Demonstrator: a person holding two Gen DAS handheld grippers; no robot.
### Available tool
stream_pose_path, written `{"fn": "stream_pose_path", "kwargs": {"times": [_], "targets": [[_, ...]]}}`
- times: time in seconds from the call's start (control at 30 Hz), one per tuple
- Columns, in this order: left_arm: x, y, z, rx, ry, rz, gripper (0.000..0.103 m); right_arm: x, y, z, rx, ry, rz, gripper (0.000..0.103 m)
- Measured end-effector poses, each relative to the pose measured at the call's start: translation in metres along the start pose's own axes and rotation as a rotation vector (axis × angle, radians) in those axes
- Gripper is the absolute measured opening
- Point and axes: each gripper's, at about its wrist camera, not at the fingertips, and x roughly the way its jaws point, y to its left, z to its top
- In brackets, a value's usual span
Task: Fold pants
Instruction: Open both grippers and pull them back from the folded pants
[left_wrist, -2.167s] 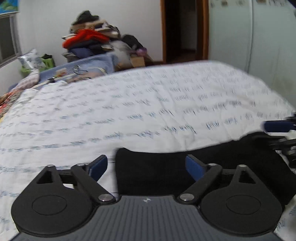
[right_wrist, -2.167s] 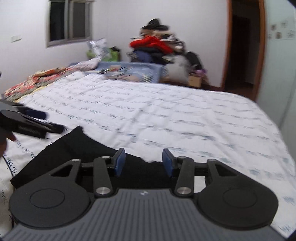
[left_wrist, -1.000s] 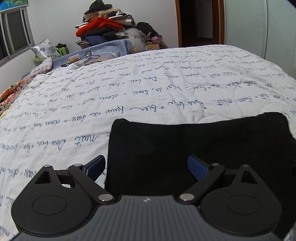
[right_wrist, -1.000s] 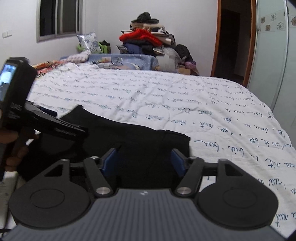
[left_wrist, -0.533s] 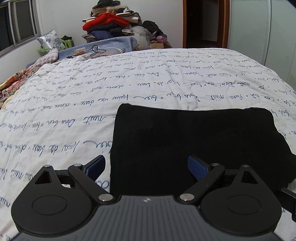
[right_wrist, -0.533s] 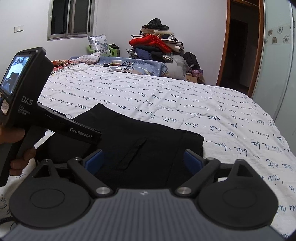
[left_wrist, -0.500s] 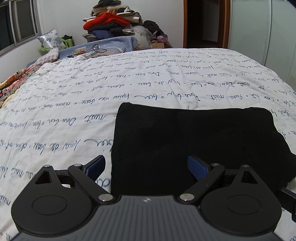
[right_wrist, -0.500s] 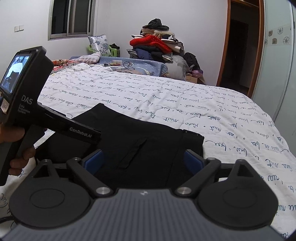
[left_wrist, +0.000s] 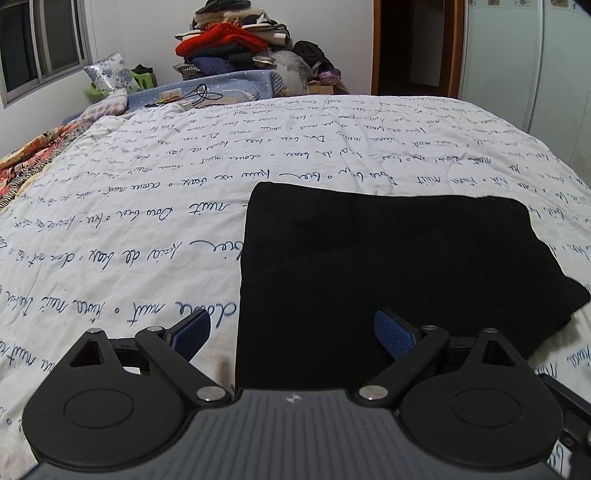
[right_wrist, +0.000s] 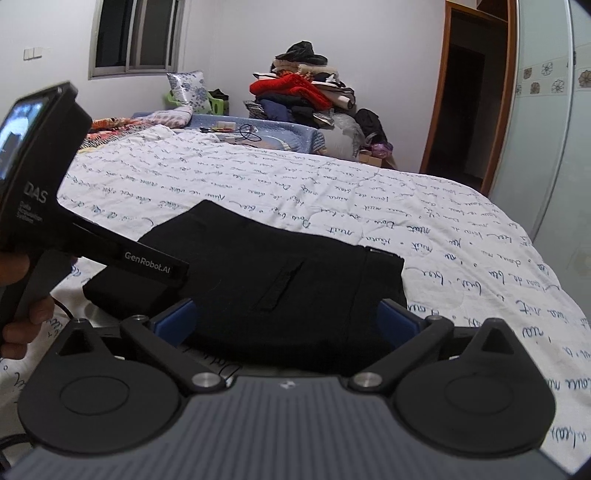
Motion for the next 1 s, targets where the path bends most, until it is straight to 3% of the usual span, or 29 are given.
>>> {"fn": "stream_pose_path", "kwargs": {"times": [0.13, 0.4, 0.63, 1.0], "targets": [[-0.011, -0.001, -0.008, 0.013, -0.003, 0.004, 0.096, -0.002, 0.006, -0.006, 0.025, 0.019, -0.039, 0.103], [-0.037, 0.015, -0.031, -0.026, -0.015, -0.049, 0.096, -0.013, 0.000, -0.023, 0.143, 0.041, -0.021, 0.103], [-0.034, 0.022, -0.054, -0.125, -0.010, -0.082, 0.096, -0.001, 0.001, -0.045, 0.146, 0.083, -0.075, 0.103], [-0.029, 0.020, -0.058, -0.122, 0.011, -0.057, 0.096, 0.001, 0.004, -0.048, 0.127, 0.078, -0.077, 0.103]]}}
